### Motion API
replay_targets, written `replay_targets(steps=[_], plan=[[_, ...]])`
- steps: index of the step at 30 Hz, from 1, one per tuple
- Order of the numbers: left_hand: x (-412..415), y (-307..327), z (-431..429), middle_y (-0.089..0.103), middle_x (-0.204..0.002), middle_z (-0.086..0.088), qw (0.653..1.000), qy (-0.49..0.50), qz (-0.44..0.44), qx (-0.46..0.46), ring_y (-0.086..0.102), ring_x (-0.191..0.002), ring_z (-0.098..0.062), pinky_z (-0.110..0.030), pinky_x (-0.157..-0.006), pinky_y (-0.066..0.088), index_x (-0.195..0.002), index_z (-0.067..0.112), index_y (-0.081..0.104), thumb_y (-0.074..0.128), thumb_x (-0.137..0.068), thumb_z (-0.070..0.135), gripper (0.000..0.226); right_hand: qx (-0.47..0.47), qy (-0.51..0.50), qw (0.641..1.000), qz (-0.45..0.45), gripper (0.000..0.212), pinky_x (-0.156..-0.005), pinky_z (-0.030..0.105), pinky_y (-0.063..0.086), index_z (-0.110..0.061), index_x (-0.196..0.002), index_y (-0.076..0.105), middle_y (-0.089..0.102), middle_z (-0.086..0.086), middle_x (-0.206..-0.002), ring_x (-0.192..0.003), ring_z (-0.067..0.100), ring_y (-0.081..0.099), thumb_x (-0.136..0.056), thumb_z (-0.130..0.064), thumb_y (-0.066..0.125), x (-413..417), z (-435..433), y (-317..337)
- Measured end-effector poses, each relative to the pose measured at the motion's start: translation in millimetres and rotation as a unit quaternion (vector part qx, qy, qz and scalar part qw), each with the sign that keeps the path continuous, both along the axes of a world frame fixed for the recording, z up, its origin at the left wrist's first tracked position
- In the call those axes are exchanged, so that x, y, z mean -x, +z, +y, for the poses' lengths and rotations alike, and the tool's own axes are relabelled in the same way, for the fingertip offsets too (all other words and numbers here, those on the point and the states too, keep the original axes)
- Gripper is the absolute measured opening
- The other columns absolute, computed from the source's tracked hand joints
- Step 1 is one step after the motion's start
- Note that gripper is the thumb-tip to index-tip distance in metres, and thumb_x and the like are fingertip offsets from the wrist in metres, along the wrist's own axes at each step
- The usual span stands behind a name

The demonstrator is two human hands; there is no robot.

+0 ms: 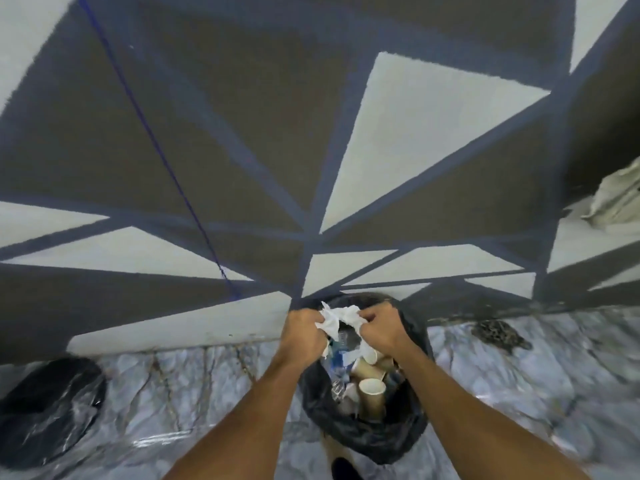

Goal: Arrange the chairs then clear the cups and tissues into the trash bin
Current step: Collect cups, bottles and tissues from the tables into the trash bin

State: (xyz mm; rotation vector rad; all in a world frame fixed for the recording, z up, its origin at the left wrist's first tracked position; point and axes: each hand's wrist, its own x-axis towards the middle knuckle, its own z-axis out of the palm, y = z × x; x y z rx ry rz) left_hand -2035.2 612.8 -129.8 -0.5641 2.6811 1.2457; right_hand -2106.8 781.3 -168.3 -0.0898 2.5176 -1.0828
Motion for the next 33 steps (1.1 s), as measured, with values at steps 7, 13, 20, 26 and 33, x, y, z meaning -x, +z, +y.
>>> replay_targets(steps=[7,13,20,26,33], plan=[[74.6,-43.5,33.0,0.073,-0.095,-0.004,0.996,-0.017,-0.092,-0.009,0.069,-0.086,-0.025,-0.033,-0.079,0.058,-0.094,0.007,0.078,0.059,-0.069,-0.003,0.033,-0.051,-0.032,0.995,-0.085,0.033,-0.089,0.034,0.057,-0.026,-0.099,0.078,0.074,-0.004,-0.108,-0.094,0.016,0.069,-0.073,-0.01,0.064,59.5,26.6,-85.0],[103.2,-78.2,42.0,0.07,-0.116,-0.012,0.991,-0.032,-0.123,0.039,0.065,-0.103,-0.029,-0.037,-0.093,0.054,-0.109,0.011,0.075,0.06,-0.075,-0.005,0.041,-0.055,-0.03,0.992,-0.111,0.025,-0.076,0.034,0.061,-0.037,-0.075,0.073,0.075,-0.013,-0.087,-0.079,0.008,0.07,-0.066,-0.014,0.072,85.5,32.9,-123.5],[120.0,-95.1,50.2,0.068,-0.118,-0.011,0.983,-0.057,-0.138,0.105,0.062,-0.107,-0.033,-0.036,-0.093,0.052,-0.119,0.021,0.068,0.067,-0.081,0.009,0.04,-0.081,-0.035,0.991,-0.097,0.017,-0.072,0.033,0.061,-0.025,-0.087,0.078,0.076,-0.004,-0.086,-0.075,0.015,0.071,-0.072,-0.019,0.074,100.0,33.7,-133.7],[131.9,-112.5,55.3,0.07,-0.107,-0.014,0.987,-0.027,-0.147,0.064,0.066,-0.093,-0.029,-0.034,-0.077,0.056,-0.107,0.009,0.07,0.065,-0.077,-0.002,0.032,-0.042,-0.063,0.981,-0.179,0.019,-0.068,0.039,0.062,-0.031,-0.074,0.077,0.076,-0.006,-0.075,-0.071,0.017,0.073,-0.056,-0.025,0.079,106.6,38.6,-161.0],[127.1,-132.6,53.6,0.064,-0.118,-0.009,0.985,-0.014,-0.17,0.008,0.059,-0.089,-0.018,-0.009,-0.066,0.038,-0.128,0.013,0.064,0.063,-0.081,-0.003,0.049,0.037,-0.116,0.968,-0.218,0.028,-0.086,0.042,0.059,-0.022,-0.084,0.077,0.077,-0.001,-0.084,-0.085,0.017,0.073,-0.066,-0.002,0.076,107.7,47.5,-177.6]])
